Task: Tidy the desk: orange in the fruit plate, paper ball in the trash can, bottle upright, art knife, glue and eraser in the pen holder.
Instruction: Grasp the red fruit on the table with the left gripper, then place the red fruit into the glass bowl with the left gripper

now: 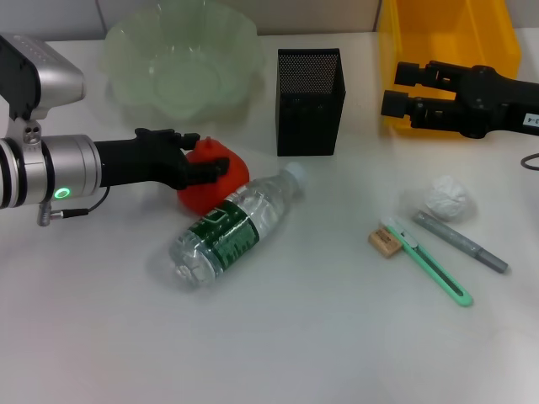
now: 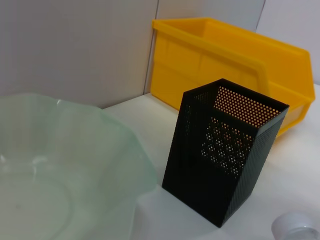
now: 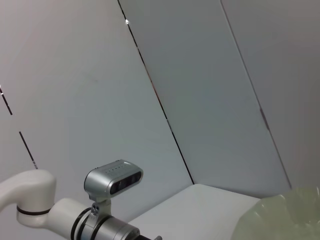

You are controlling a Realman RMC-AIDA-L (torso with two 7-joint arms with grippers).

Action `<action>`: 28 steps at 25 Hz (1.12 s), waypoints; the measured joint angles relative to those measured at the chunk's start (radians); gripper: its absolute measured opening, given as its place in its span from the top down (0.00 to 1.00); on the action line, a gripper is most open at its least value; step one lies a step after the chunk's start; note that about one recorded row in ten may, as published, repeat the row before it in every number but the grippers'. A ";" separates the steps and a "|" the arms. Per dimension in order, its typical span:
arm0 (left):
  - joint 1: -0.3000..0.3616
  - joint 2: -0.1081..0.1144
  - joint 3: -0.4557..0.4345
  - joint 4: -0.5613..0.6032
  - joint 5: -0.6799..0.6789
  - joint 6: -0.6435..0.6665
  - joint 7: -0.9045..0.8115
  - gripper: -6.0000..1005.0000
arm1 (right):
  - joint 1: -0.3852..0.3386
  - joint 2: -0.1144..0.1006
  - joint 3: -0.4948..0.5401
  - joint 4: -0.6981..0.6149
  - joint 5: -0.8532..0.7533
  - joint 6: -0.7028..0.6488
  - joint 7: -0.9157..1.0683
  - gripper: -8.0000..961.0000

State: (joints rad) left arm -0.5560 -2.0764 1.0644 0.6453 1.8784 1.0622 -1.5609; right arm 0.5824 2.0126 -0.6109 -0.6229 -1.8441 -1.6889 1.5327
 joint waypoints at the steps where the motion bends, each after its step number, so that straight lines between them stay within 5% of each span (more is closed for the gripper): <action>1: 0.000 0.001 0.000 -0.001 0.000 -0.001 -0.001 0.28 | 0.000 0.000 -0.002 0.000 0.000 0.002 0.000 0.15; 7: -0.006 0.002 0.001 -0.007 -0.002 0.007 -0.005 0.29 | -0.001 0.000 -0.003 0.000 0.000 0.004 -0.009 0.15; 9: -0.007 0.004 -0.005 -0.007 -0.010 0.023 -0.008 0.51 | -0.001 0.001 -0.003 0.000 0.000 0.004 -0.009 0.15; 14: 0.008 0.012 -0.040 0.016 -0.065 0.106 -0.008 0.71 | -0.001 0.001 -0.003 0.000 0.000 0.005 -0.009 0.15; 22: 0.013 0.012 -0.208 0.040 -0.100 0.208 0.013 0.78 | -0.003 0.002 -0.002 0.000 0.000 0.013 -0.019 0.15; 28: 0.005 0.004 -0.231 0.000 -0.274 0.137 0.170 0.80 | -0.006 0.002 -0.003 0.003 0.000 0.014 -0.025 0.15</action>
State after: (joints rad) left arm -0.5506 -2.0720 0.8336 0.6453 1.6043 1.1996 -1.3911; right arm 0.5769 2.0142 -0.6136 -0.6199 -1.8437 -1.6750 1.5075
